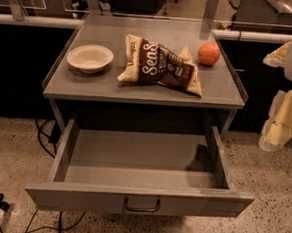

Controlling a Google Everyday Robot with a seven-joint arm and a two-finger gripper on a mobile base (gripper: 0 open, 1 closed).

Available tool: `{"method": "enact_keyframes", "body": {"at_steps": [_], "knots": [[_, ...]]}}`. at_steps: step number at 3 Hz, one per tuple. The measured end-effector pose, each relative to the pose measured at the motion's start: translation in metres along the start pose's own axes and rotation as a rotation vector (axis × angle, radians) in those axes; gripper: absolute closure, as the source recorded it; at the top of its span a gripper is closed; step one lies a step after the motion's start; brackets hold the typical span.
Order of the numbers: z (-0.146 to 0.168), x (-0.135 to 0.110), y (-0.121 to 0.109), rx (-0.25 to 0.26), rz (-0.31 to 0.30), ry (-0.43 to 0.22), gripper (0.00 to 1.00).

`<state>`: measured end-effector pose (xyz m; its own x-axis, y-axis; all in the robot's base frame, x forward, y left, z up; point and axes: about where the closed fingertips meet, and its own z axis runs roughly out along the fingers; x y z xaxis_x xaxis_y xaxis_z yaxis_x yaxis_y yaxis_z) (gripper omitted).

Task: Close top drawer

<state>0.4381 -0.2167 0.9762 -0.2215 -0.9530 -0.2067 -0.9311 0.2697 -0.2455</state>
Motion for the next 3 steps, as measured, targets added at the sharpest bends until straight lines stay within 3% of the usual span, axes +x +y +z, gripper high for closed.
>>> {"method": "enact_keyframes", "body": {"at_steps": [1,2,3], "knots": [[0.0,0.0,0.0,0.0,0.0,0.0,0.0],[-0.003,0.006,0.006,0.015,0.008,-0.042,0.0],[0.002,0.017,0.023,0.007,0.051,-0.13,0.0]]}}
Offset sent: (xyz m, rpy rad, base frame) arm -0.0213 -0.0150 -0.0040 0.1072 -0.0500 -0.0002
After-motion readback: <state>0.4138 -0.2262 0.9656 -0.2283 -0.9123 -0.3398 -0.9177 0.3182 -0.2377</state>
